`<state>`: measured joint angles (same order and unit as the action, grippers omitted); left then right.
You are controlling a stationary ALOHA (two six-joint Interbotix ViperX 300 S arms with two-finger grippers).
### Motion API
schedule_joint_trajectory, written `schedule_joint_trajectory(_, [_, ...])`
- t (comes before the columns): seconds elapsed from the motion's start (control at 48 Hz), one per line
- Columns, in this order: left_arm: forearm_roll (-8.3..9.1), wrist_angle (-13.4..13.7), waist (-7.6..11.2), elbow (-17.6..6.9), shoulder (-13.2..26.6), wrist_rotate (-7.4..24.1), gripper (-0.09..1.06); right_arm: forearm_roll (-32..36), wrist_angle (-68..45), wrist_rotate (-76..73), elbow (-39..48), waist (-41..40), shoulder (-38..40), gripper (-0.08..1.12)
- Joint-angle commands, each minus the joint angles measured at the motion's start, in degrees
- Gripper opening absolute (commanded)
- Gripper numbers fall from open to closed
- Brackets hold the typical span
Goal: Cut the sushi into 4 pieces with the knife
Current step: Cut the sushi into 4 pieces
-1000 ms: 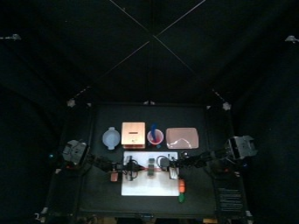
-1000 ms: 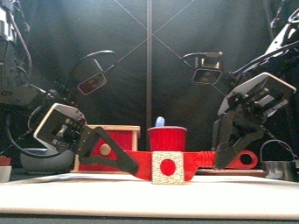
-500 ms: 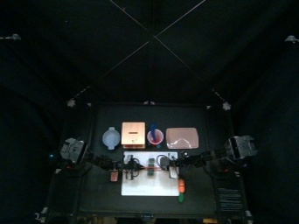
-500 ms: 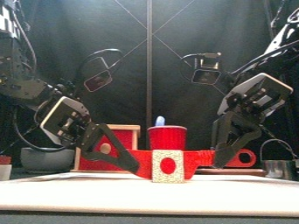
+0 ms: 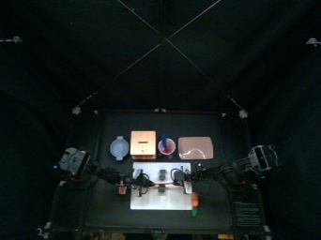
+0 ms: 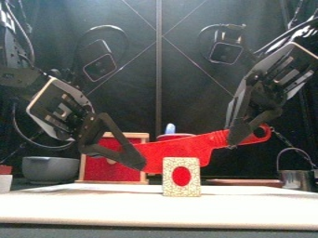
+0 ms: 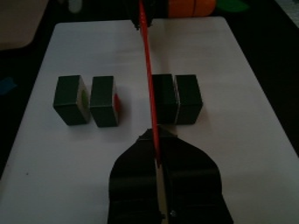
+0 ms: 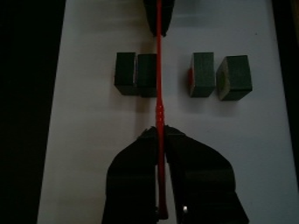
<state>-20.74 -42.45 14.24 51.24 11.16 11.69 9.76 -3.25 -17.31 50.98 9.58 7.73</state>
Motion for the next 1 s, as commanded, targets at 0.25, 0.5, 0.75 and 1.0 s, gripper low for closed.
schedule_joint_trajectory(0.25, [-0.88, -0.6, 0.09, -0.9, -2.9, 2.8, 0.20, -0.3, -0.4, 0.0, -2.7, 1.7, 2.0, 0.08])
schedule_joint_trajectory(0.5, [-2.99, -0.5, 2.11, -2.5, 2.4, 2.8, 0.20, -0.9, -1.3, -0.1, -2.8, 2.2, -1.4, 0.08])
schedule_joint_trajectory(0.75, [-3.25, -0.5, 2.72, -2.3, 0.2, 3.1, 0.20, -1.1, -1.4, -0.1, -3.4, 2.4, -1.7, 0.08])
schedule_joint_trajectory(1.0, [-3.16, -0.5, 2.72, -1.8, -4.7, 5.8, 0.20, -1.0, -1.6, 0.0, -3.8, 2.9, -0.8, 0.08])
